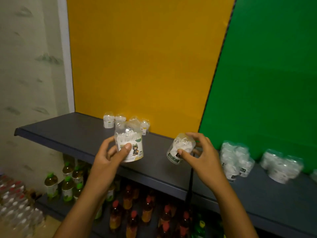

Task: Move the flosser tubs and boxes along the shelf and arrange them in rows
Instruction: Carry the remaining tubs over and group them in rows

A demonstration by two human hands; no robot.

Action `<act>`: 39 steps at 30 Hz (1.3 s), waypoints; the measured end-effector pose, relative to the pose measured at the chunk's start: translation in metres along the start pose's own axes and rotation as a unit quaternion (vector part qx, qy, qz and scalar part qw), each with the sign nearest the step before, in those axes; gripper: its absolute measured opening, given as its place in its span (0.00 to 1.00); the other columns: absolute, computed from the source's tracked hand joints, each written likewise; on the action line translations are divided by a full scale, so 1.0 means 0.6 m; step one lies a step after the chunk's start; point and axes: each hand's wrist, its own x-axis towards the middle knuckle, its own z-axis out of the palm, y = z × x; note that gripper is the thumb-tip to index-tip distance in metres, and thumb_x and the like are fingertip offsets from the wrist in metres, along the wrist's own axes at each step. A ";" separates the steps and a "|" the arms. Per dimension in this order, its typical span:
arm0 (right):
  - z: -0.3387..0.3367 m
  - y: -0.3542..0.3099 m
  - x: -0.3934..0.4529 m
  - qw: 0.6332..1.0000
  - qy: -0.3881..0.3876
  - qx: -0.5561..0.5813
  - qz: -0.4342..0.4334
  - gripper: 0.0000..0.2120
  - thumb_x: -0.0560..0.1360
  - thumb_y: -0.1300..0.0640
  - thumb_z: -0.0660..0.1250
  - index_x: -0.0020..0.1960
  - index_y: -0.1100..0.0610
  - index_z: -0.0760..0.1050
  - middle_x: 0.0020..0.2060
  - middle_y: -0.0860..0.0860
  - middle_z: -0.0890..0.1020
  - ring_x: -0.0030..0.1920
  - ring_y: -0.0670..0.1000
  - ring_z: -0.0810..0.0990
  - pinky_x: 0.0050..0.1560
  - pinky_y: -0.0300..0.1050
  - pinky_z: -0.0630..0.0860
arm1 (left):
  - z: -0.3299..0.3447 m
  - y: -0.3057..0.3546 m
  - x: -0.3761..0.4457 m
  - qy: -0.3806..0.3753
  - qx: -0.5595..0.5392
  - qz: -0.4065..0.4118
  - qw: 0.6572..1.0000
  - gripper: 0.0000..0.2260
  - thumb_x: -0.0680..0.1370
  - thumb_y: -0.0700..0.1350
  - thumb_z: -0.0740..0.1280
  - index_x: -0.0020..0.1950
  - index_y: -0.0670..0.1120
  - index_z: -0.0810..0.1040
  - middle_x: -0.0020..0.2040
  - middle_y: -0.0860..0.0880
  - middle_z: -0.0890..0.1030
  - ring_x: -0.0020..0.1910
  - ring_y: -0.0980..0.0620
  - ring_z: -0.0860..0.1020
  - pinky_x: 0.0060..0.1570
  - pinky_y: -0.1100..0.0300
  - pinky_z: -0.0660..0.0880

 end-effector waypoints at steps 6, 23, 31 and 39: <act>-0.151 0.031 -0.063 1.000 -0.001 -0.013 0.017 0.21 0.70 0.55 0.77 0.59 0.44 0.75 0.58 0.42 0.76 0.53 0.37 0.77 0.52 0.32 0.76 | 0.143 0.009 -0.057 -0.010 0.008 0.038 0.999 0.17 0.74 0.51 0.68 0.62 0.50 0.74 0.56 0.55 0.80 0.47 0.67 0.80 0.42 0.70 0.77; -0.473 0.165 -0.161 0.993 0.018 -0.103 0.056 0.22 0.69 0.56 0.78 0.59 0.45 0.75 0.58 0.44 0.76 0.54 0.33 0.74 0.50 0.24 0.71 | 0.453 -0.042 -0.190 -0.104 -0.027 0.010 0.994 0.23 0.73 0.44 0.69 0.67 0.56 0.69 0.52 0.59 0.83 0.51 0.60 0.81 0.44 0.70 0.77; -0.459 0.224 -0.121 0.991 0.015 -0.113 0.063 0.22 0.69 0.55 0.78 0.59 0.46 0.74 0.58 0.43 0.75 0.55 0.38 0.76 0.52 0.30 0.75 | 0.476 -0.068 -0.154 -0.122 -0.011 0.004 0.992 0.25 0.72 0.46 0.70 0.67 0.58 0.70 0.55 0.50 0.83 0.54 0.53 0.82 0.54 0.61 0.78; -0.395 0.309 -0.062 0.983 -0.015 -0.166 0.076 0.20 0.68 0.50 0.77 0.55 0.46 0.71 0.53 0.43 0.75 0.54 0.42 0.74 0.54 0.42 0.74 | 0.469 -0.098 -0.082 -0.118 -0.016 -0.010 0.993 0.28 0.71 0.45 0.70 0.68 0.61 0.68 0.55 0.51 0.83 0.53 0.56 0.82 0.47 0.65 0.79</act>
